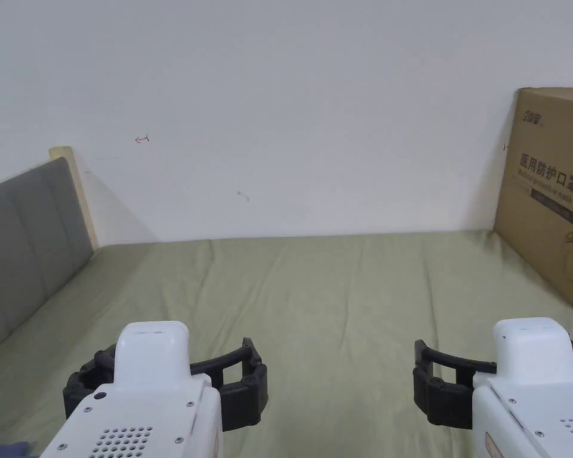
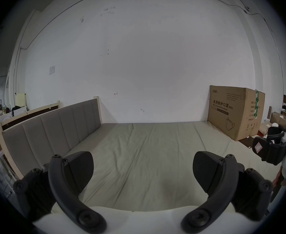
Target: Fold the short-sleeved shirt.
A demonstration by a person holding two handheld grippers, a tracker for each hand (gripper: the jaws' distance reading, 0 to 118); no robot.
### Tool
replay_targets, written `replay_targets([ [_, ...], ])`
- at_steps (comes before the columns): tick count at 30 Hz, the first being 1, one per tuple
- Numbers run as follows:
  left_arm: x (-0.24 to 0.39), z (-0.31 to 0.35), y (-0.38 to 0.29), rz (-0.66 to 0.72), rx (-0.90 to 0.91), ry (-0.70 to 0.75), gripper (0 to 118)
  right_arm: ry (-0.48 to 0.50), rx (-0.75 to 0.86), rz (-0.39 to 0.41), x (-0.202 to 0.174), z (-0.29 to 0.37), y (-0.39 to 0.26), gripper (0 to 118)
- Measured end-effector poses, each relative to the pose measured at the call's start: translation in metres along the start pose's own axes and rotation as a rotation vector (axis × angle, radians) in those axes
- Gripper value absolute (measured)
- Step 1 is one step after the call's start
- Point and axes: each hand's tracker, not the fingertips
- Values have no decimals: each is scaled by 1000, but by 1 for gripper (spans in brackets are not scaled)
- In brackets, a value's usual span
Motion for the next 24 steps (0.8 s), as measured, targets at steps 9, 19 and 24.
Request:
replay_targets([
  [9, -4, -8, 7, 11, -38, -19, 118, 7, -13, 6, -2, -5, -2, 115],
  [19, -1, -10, 9, -2, -36, -10, 117, 9, -27, -2, 0, -9, -2, 115],
  [24, 3, -10, 10, -13, -22, -10, 116, 6, -25, 0, 0, -9, -2, 115],
])
